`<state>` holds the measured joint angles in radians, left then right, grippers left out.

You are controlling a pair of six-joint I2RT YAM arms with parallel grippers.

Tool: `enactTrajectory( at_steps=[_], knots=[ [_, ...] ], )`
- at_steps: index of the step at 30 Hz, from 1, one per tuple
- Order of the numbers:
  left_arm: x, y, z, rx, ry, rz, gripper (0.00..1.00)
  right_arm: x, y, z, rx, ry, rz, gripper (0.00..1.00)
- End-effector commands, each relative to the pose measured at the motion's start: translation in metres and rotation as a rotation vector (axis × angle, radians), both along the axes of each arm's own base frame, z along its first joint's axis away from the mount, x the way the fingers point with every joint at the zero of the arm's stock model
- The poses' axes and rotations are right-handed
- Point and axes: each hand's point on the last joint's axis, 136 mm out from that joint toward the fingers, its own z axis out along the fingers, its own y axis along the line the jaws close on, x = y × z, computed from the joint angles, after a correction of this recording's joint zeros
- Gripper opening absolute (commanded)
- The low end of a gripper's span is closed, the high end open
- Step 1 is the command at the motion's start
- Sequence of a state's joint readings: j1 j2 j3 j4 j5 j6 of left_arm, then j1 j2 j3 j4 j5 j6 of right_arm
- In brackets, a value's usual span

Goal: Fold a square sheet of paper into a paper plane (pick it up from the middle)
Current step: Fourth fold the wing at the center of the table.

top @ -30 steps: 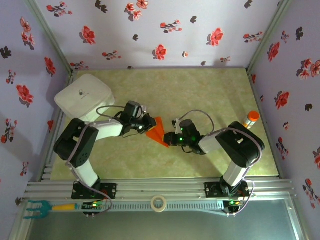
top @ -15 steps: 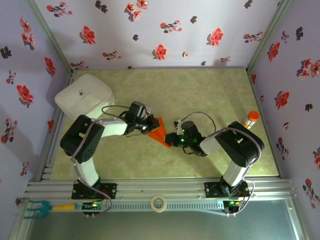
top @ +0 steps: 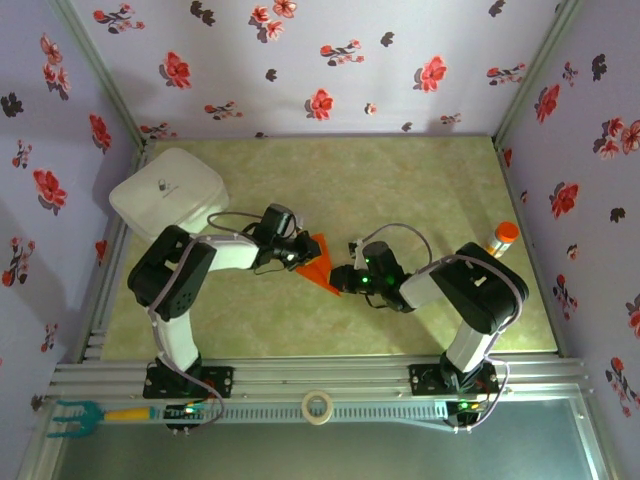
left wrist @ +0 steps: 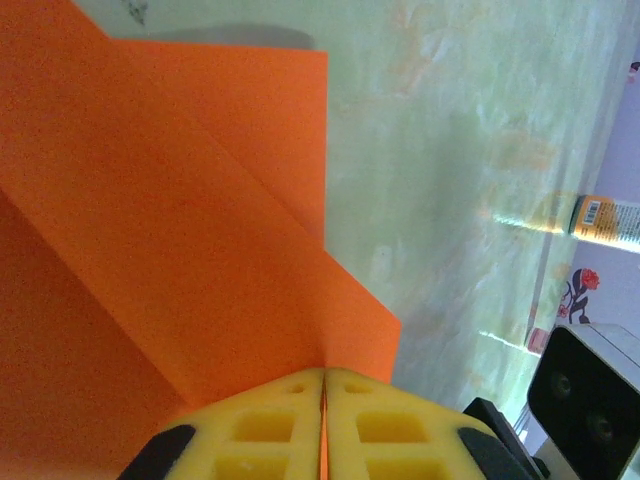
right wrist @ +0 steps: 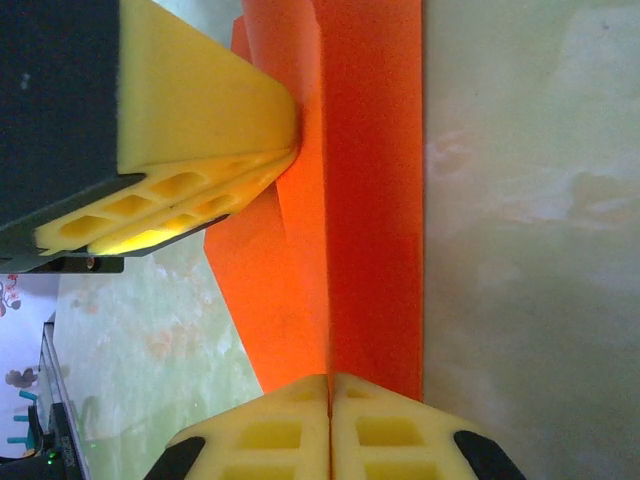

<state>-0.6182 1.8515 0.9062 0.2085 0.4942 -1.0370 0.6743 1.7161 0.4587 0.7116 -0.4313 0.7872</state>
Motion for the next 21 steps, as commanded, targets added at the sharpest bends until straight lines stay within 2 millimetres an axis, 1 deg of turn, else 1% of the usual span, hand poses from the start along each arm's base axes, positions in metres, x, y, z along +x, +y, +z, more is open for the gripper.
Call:
enactTrajectory(
  at_steps=[1, 5, 21],
  knots=[
    [0.002, -0.006, -0.001, 0.002, -0.014, -0.021, 0.10, -0.007, -0.008, -0.018, -0.052, 0.078, -0.009, 0.08],
    [0.002, -0.005, -0.004, 0.015, -0.010, -0.025, 0.10, -0.007, -0.009, -0.021, -0.064, 0.095, -0.011, 0.05],
    [0.004, -0.006, -0.012, 0.031, -0.001, -0.030, 0.10, -0.009, -0.010, -0.025, -0.078, 0.121, -0.012, 0.05]
  ],
)
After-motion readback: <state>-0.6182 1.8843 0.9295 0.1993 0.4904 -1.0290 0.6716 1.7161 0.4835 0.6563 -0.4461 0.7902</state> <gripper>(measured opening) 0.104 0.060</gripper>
